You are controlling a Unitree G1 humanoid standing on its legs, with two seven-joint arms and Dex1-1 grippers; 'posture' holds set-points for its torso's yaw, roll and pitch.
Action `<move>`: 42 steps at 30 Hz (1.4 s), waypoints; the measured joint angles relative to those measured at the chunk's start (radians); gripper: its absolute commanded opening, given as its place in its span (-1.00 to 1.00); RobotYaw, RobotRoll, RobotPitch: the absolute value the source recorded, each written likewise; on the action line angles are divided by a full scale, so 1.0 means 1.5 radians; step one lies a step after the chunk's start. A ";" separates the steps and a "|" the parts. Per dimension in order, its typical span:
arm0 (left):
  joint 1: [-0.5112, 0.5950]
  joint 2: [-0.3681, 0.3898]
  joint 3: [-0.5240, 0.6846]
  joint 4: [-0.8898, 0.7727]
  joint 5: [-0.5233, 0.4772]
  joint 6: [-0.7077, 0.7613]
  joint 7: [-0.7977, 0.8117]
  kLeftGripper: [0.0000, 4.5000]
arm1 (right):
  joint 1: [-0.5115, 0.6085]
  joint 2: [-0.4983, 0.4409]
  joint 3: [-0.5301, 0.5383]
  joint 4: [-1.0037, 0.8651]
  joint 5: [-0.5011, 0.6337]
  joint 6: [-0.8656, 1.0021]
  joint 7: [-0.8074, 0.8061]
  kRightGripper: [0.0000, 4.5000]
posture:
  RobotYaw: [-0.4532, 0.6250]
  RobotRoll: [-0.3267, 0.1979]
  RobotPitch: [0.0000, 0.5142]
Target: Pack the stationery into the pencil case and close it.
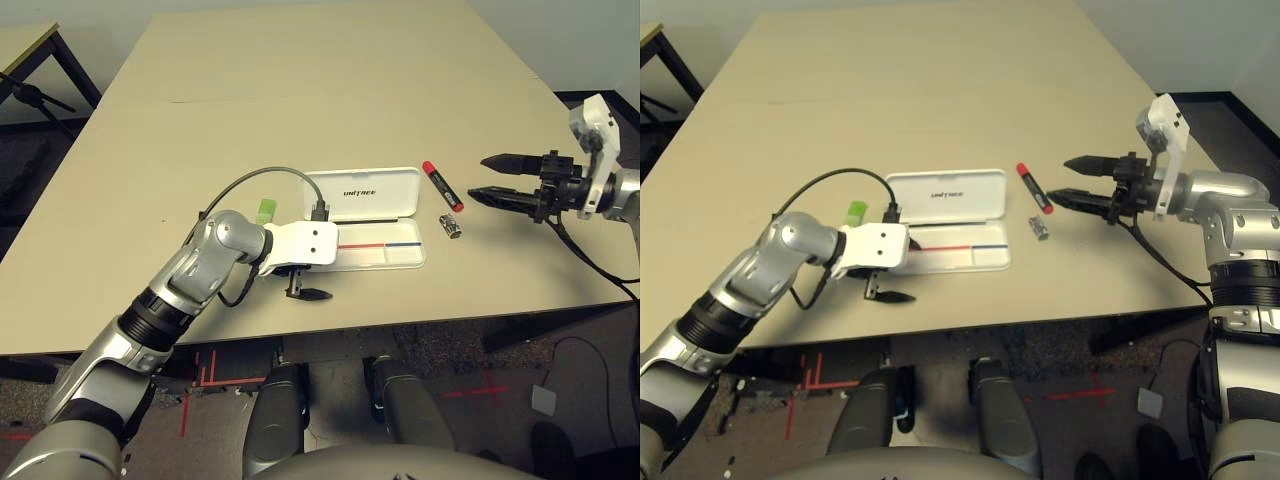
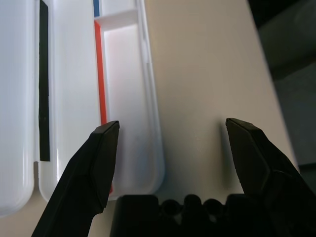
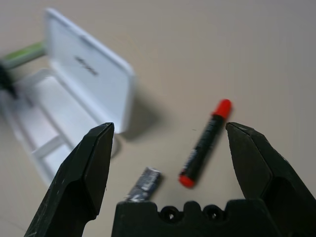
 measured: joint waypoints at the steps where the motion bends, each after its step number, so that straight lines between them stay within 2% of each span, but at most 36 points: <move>1: 0.001 0.000 0.008 -0.006 -0.011 0.007 -0.001 0.97 | -0.003 0.002 0.001 -0.001 -0.002 0.009 -0.012 1.00 | -0.26 0.25 -0.49; 11: 0.001 0.022 0.070 -0.018 -0.071 0.042 0.000 0.97 | -0.061 0.044 0.026 0.008 -0.060 0.087 -0.146 1.00 | -0.23 0.25 -0.49; 21: -0.006 0.045 0.098 0.006 -0.101 0.028 -0.015 0.97 | -0.179 0.139 0.056 0.169 -0.127 0.154 -0.281 1.00 | -0.19 0.25 -0.52; 26: -0.006 0.048 0.101 0.006 -0.106 0.023 -0.017 0.97 | -0.212 0.162 0.057 0.244 -0.147 0.150 -0.314 1.00 | -0.15 0.25 -0.54; 32: -0.002 0.050 0.101 0.004 -0.111 0.022 -0.015 0.97 | -0.217 0.184 0.059 0.314 -0.169 0.145 -0.338 1.00 | -0.12 0.25 -0.53; 39: 0.008 0.055 0.102 -0.001 -0.115 0.025 -0.005 0.97 | -0.227 0.194 0.073 0.333 -0.195 0.145 -0.335 1.00 | -0.11 0.25 -0.50; 42: 0.014 0.057 0.102 -0.004 -0.116 0.028 -0.003 1.00 | -0.227 0.199 0.084 0.337 -0.206 0.143 -0.330 0.74 | -0.10 0.25 -0.48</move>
